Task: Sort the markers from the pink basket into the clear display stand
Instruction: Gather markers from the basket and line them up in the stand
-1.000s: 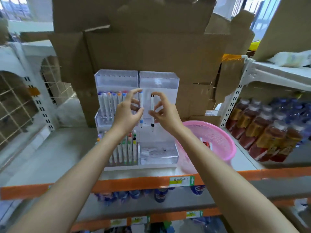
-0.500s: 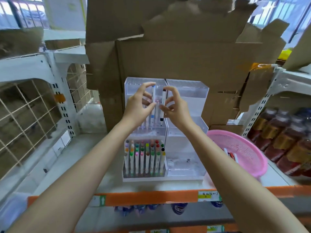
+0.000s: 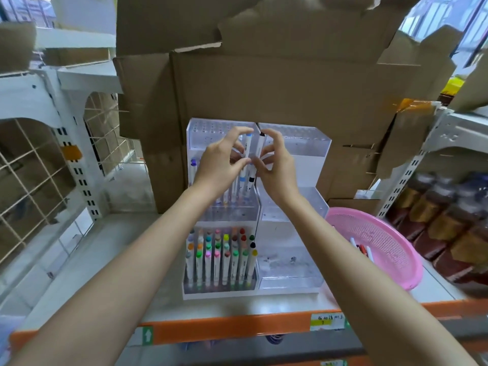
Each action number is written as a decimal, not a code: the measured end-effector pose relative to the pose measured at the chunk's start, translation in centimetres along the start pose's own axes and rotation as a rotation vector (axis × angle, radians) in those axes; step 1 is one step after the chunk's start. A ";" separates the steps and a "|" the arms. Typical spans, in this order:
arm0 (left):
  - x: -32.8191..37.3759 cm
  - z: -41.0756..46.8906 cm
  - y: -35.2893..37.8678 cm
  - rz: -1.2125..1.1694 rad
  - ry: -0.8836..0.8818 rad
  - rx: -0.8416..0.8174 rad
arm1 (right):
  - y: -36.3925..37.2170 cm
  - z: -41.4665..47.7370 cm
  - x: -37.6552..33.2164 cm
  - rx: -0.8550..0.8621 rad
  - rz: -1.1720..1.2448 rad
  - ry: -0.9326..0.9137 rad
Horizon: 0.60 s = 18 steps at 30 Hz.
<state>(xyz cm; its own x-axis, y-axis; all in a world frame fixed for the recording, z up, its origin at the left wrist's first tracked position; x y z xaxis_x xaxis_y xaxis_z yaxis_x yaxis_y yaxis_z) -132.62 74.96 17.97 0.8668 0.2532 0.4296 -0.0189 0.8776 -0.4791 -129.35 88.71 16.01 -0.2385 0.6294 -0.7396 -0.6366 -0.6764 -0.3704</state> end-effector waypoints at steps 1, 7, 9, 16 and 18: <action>-0.2 0.0 0.1 0.001 -0.006 -0.005 | 0.1 0.0 0.1 0.004 0.002 -0.007; -0.7 -0.2 0.7 0.044 -0.016 -0.029 | 0.6 0.0 0.8 0.025 0.009 -0.051; -0.7 -0.2 0.9 0.085 -0.007 -0.043 | 0.6 0.0 1.0 0.022 0.010 -0.063; -0.7 -0.7 1.5 0.239 0.025 -0.116 | 0.8 -0.2 1.4 -0.003 -0.002 -0.076; -0.7 -0.8 1.5 0.257 0.027 -0.130 | 0.9 -0.4 1.6 -0.010 -0.006 -0.075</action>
<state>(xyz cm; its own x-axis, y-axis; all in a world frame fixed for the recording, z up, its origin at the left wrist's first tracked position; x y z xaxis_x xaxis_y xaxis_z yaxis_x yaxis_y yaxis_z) -132.80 75.80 16.32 0.8546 0.4483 0.2620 -0.1772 0.7262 -0.6643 -129.96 88.96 14.28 -0.2892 0.6600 -0.6933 -0.6309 -0.6762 -0.3805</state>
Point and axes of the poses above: each hand's wrist, its own z-axis towards the middle knuckle, its own y-axis out of the palm, x = y × z, the point moved 2 cm from there along z, towards the middle knuckle, and after that the axes turned 7 degrees about y, right-handed, at the moved point
